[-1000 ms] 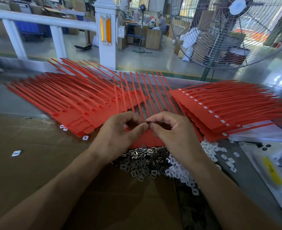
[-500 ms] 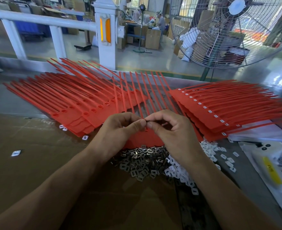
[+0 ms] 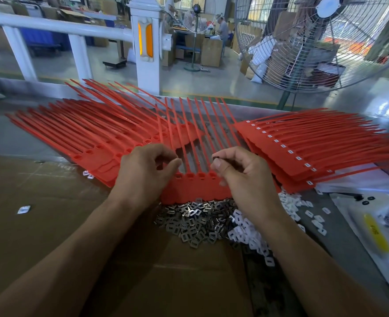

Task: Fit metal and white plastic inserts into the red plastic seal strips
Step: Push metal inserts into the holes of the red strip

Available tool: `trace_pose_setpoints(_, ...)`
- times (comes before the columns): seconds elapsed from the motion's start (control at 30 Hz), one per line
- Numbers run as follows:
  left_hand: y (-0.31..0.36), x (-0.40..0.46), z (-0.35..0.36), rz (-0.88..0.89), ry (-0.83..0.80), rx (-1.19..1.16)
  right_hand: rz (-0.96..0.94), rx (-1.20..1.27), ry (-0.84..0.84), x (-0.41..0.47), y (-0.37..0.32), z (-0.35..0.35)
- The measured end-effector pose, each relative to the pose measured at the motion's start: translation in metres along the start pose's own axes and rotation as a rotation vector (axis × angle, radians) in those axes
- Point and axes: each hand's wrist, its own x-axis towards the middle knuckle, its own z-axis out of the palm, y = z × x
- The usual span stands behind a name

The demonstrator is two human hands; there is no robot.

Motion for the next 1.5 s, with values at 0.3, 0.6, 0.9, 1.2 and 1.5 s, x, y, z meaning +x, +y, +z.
trace_pose_setpoints(0.3, 0.005, 0.001, 0.024, 0.23, -0.044, 0.411, 0.052, -0.027, 0.049, 0.002, 0.001, 0.0)
trace_pose_setpoints(0.6, -0.003, 0.002, 0.028, 0.194, -0.055, 0.465, 0.071, 0.008, 0.077, 0.003, -0.001, -0.002)
trace_pose_setpoints(0.9, -0.002, 0.002, 0.026, 0.159, -0.09, 0.455, 0.066, -0.055, 0.058, 0.001, -0.001, -0.006)
trace_pose_setpoints(1.2, -0.004, -0.002, 0.014, 0.117, -0.146, 0.407, 0.128, -0.251, -0.056, 0.021, 0.003, -0.002)
trace_pose_setpoints(1.5, -0.009, -0.001, 0.015, 0.125, -0.142, 0.406, 0.098, -0.338, -0.099, 0.029, 0.018, 0.012)
